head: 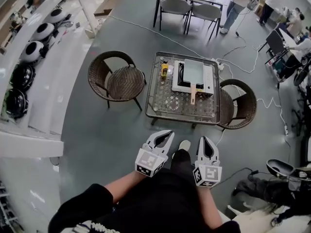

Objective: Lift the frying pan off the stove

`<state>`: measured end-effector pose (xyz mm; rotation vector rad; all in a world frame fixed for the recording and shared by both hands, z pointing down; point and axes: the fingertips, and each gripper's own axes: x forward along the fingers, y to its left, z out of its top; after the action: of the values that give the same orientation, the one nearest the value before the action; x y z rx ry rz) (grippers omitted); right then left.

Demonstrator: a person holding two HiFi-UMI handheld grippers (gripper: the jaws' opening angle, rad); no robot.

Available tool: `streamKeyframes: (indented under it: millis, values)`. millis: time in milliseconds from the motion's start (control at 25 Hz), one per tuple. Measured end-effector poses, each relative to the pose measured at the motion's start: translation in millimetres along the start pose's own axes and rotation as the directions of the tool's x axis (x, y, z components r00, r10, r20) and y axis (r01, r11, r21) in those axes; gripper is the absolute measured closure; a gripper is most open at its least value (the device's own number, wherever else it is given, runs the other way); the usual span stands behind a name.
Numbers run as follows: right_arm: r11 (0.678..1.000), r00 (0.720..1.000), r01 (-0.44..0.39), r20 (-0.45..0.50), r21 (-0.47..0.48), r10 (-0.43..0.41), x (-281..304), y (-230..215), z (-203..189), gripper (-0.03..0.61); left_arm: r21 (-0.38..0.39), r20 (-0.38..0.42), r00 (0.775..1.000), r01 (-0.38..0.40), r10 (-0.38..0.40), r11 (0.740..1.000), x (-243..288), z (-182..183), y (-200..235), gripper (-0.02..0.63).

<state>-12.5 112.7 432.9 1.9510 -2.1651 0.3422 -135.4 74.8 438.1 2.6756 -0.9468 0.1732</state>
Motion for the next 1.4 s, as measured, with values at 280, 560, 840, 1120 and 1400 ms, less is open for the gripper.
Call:
streamKeyframes:
  millis: [280, 560, 840, 1120, 1400]
  values:
    - [0.998, 0.998, -0.056, 0.003, 0.014, 0.056, 41, -17, 6, 0.549, -0.004, 0.008, 0.999, -0.045, 0.045, 0.999, 30, 5, 17, 0.600]
    - [0.994, 0.994, -0.106, 0.014, 0.026, 0.106, 100, -63, 13, 0.548, 0.004, 0.010, 0.992, -0.128, 0.128, 0.992, 87, 20, 42, 0.600]
    - [0.986, 0.986, -0.162, -0.016, 0.049, 0.163, 152, -126, 18, 0.549, 0.013, -0.040, 0.987, -0.155, 0.155, 0.988, 173, 31, 47, 0.600]
    - [0.972, 0.973, -0.220, -0.058, 0.079, 0.225, 192, -167, 10, 0.549, 0.045, -0.094, 0.962, -0.252, 0.255, 0.967, 224, 22, 73, 0.599]
    - [0.965, 0.963, -0.244, -0.093, 0.098, 0.253, 241, -214, 5, 0.549, 0.008, -0.202, 0.936, -0.293, 0.289, 0.956, 275, -13, 91, 0.598]
